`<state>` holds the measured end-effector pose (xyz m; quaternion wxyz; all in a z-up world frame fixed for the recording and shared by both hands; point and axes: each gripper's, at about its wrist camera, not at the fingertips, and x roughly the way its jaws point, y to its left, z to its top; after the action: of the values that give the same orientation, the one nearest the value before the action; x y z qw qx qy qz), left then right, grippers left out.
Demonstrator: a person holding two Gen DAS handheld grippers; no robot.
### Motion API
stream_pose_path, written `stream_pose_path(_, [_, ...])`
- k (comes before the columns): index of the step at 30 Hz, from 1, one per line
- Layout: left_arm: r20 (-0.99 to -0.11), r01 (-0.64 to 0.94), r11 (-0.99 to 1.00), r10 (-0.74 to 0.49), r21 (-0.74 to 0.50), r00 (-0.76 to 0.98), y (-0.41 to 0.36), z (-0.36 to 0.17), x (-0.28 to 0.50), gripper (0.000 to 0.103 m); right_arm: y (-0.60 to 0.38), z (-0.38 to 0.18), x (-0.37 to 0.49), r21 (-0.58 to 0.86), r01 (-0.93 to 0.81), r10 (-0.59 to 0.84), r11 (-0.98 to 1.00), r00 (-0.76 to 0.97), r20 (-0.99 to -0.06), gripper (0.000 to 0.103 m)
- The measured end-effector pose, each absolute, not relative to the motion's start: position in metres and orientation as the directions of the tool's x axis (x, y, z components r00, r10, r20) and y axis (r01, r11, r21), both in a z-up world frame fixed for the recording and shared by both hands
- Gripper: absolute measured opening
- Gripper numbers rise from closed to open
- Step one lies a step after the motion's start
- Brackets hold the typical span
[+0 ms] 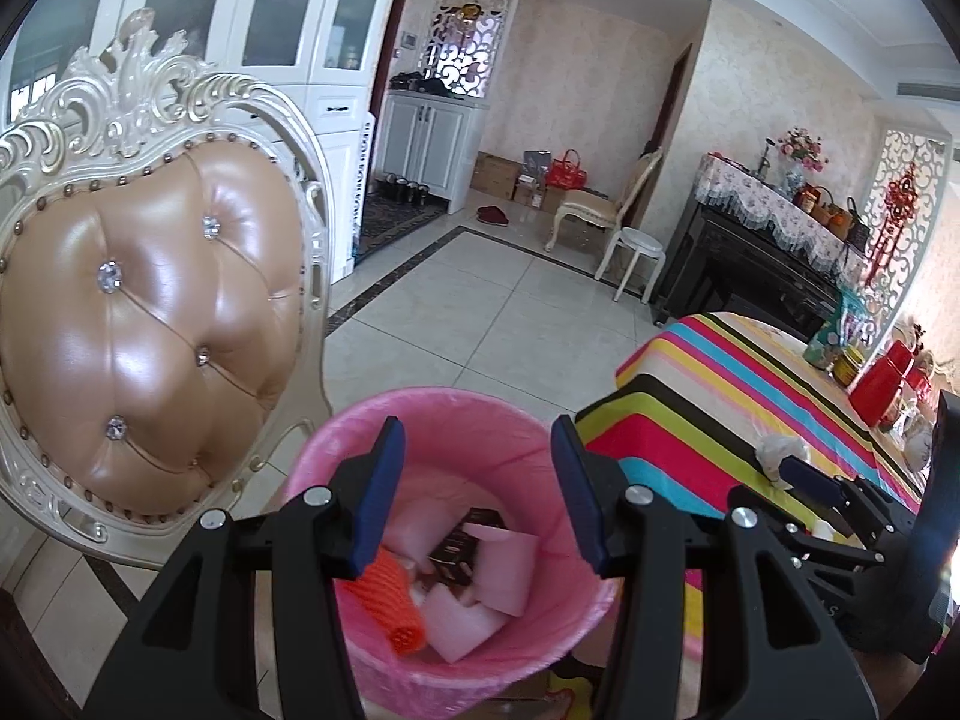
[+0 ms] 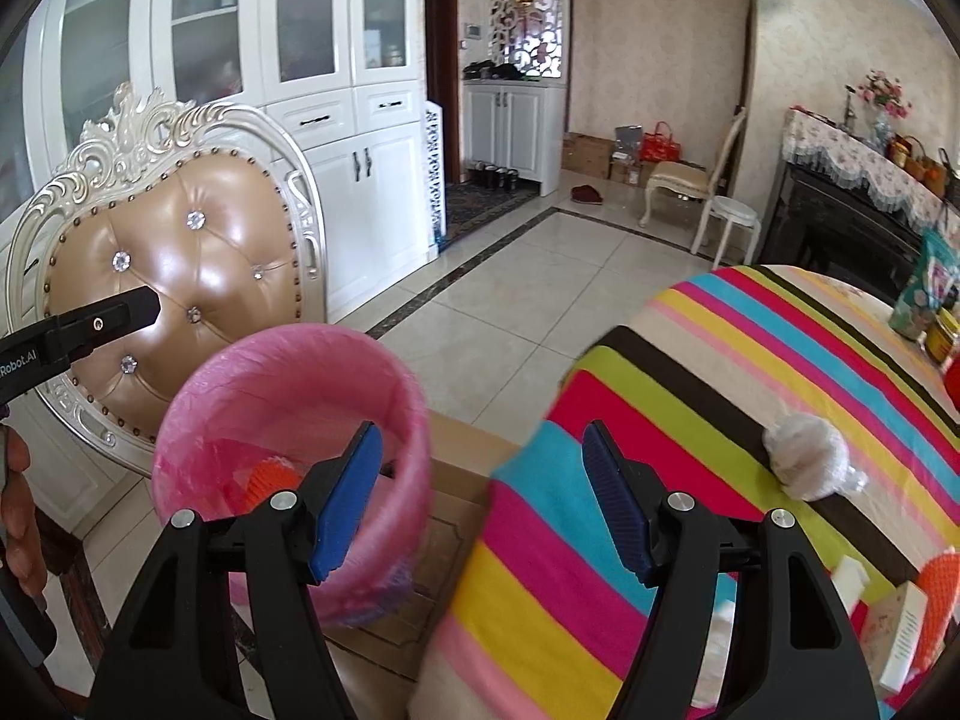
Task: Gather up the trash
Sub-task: 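Move both open tools back over the table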
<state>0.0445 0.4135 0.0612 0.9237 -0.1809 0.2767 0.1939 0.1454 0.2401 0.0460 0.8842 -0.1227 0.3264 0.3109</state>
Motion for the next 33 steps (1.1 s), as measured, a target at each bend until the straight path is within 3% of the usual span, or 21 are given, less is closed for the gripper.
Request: stream_pose_path(33, [-0.61,-0.145,0.971,-0.002,-0.191,0.792,0.188,0.041,0.133,0.049,-0.052,0.049,0.167,-0.034,-0.274,0.197,0.961,0.765,-0.613,0.072])
